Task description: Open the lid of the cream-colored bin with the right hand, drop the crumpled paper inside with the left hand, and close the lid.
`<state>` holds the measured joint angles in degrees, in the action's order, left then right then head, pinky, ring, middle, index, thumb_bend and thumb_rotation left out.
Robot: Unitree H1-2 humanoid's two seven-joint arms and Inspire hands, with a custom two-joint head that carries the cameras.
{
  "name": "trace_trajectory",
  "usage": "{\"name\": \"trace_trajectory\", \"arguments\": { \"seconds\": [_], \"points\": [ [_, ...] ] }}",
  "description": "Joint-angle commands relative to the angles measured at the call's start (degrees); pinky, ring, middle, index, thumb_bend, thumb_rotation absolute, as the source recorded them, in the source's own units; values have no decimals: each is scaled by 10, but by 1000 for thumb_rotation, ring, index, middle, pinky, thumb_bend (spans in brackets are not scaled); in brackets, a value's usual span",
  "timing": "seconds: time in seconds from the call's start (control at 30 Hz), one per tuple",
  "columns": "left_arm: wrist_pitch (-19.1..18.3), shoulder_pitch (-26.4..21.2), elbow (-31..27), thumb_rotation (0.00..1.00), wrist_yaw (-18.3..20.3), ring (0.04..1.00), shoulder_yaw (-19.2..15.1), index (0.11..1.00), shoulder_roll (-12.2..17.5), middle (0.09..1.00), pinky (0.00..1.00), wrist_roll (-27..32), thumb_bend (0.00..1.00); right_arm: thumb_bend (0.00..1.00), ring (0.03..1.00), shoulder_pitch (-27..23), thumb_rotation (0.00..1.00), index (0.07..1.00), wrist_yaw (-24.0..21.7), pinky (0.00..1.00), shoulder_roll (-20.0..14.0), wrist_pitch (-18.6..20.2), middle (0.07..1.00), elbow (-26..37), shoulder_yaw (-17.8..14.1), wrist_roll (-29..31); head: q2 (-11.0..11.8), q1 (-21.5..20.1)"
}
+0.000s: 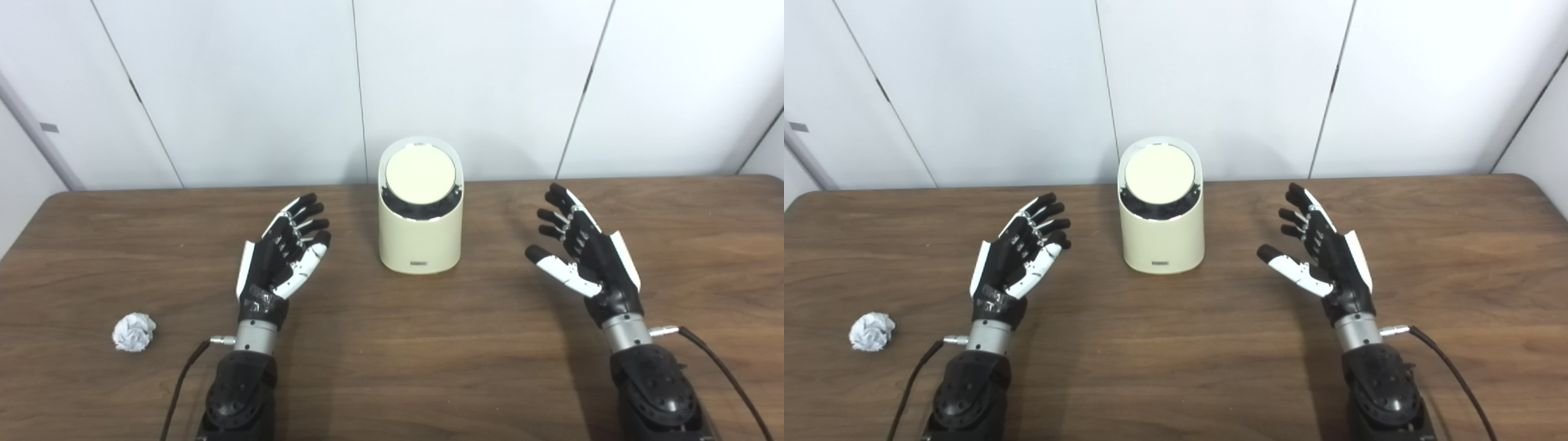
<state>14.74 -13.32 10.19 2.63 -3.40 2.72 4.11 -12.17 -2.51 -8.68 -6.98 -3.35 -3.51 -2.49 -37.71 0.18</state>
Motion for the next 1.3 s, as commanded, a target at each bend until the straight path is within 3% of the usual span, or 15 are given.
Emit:
{"name": "trace_trajectory", "arguments": {
  "seconds": [0.0,0.47,0.7,0.83,0.97,1.13,1.27],
  "points": [
    [18,-25,-15,289,2,756,-2,837,4,816,623,5,529,794,859,-12,470,925,0,810,-3,-7,919,23,-1,5,-1,0],
    [17,-29,-14,297,1,749,-1,838,5,814,614,2,537,789,861,-14,453,928,-3,821,-4,-7,920,20,-1,10,-1,-1],
    [28,-33,-6,311,-5,740,6,834,-1,808,614,-13,533,785,853,-17,446,921,-7,786,-12,-21,911,6,-7,20,9,89],
    [34,-35,1,310,-10,737,14,841,-11,805,620,-24,547,764,880,-19,430,932,-16,843,-24,-48,927,-24,-15,34,23,149],
    [40,-36,7,282,-14,735,17,834,-19,803,623,-29,535,726,865,-18,408,928,-15,837,-27,-45,919,-17,-15,34,30,167],
    [46,-39,9,268,-20,730,18,825,-19,798,607,-40,528,697,844,-12,404,918,-12,808,-22,-2,912,29,-11,27,35,172],
    [45,-38,2,275,-20,731,19,831,-16,800,602,-43,539,691,838,-9,411,915,-9,795,-21,10,908,45,-10,19,35,173]
  ]
}}
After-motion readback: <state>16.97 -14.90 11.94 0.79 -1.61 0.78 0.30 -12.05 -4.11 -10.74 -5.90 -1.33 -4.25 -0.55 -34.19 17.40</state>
